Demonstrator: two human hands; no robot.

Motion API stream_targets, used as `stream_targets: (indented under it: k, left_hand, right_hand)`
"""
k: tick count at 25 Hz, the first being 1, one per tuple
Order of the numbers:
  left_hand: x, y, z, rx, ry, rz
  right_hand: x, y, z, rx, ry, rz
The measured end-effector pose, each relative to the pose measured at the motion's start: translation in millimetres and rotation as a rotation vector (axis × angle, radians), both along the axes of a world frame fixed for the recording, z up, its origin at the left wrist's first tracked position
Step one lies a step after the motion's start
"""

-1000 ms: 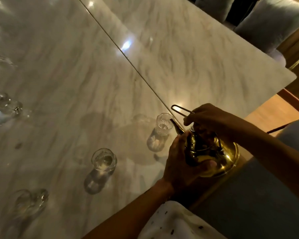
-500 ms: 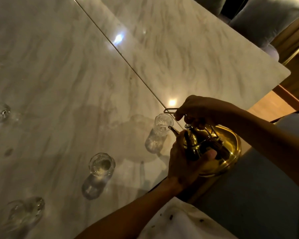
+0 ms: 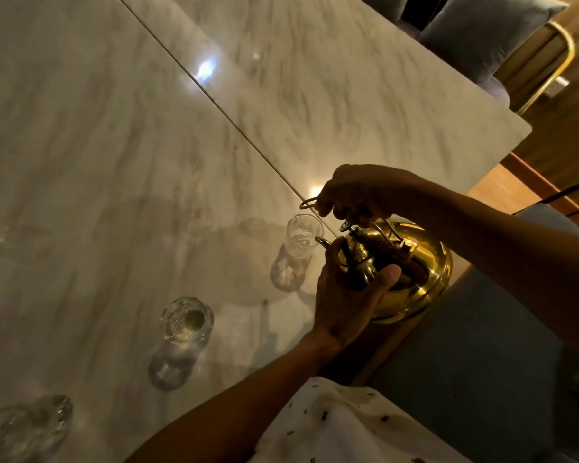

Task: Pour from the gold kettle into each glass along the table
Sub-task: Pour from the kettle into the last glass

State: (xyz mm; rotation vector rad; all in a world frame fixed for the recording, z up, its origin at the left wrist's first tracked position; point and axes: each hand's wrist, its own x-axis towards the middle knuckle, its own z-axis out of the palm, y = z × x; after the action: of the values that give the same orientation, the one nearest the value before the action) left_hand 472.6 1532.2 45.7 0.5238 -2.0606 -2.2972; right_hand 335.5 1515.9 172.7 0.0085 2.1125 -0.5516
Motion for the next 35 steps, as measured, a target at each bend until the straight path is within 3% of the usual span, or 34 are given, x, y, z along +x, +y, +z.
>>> stream_targets:
  k: [35]
  left_hand:
    - [-6,-16,11,0.096,0.034,-0.026]
  right_hand:
    - [-5,-25,-5,0.099,-0.016,0.053]
